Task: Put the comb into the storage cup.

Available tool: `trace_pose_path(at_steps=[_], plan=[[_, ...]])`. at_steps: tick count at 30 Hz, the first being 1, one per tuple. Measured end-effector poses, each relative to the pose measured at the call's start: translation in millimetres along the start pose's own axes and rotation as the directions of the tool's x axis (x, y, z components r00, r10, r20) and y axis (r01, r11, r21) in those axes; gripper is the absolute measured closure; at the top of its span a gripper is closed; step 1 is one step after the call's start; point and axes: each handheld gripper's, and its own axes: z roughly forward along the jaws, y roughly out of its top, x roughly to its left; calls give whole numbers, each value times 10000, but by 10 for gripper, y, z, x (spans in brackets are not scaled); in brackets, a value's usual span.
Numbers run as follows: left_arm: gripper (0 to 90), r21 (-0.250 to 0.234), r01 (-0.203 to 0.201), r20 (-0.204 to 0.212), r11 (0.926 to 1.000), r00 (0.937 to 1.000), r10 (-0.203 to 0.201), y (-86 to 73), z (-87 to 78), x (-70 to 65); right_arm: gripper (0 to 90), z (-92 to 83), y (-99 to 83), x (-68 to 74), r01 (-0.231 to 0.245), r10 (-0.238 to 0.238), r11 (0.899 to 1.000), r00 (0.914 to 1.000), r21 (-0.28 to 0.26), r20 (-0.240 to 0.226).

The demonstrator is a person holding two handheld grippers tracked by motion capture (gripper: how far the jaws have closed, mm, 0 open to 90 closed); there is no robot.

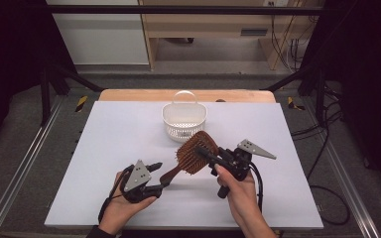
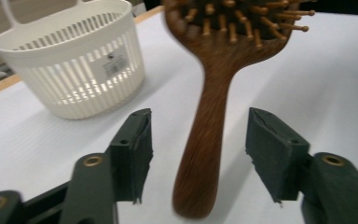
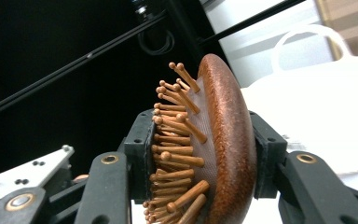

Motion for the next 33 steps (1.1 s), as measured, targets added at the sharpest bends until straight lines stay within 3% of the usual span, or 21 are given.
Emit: trace_pose_path(at_steps=[4, 7, 16, 20, 33], plan=[[326, -327, 543, -651, 9980, 9963, -563, -35, -86, 135, 523, -66, 48, -93, -74, 81, 9998, 9994, -207, 322], [301, -538, 1122, -794, 9922, 9900, -1163, -67, -139, 234, 523, -110, 76, -156, -98, 117, 9992, 9986, -382, 511], [189, -863, 1451, -1695, 9857, 9728, -1580, -148, -235, 406, 523, -189, 118, -285, -87, 144, 9983, 9948, -568, 1005], [143, -925, 1647, -1855, 9820, 9661, -1795, -170, -244, 446, 523, -226, 142, -331, -117, 195, 9976, 9931, -681, 1154], [118, -960, 1709, -2115, 9806, 9592, -1878, -211, -252, 489, 522, -282, 177, -404, -188, 297, 9963, 9910, -834, 1308]])
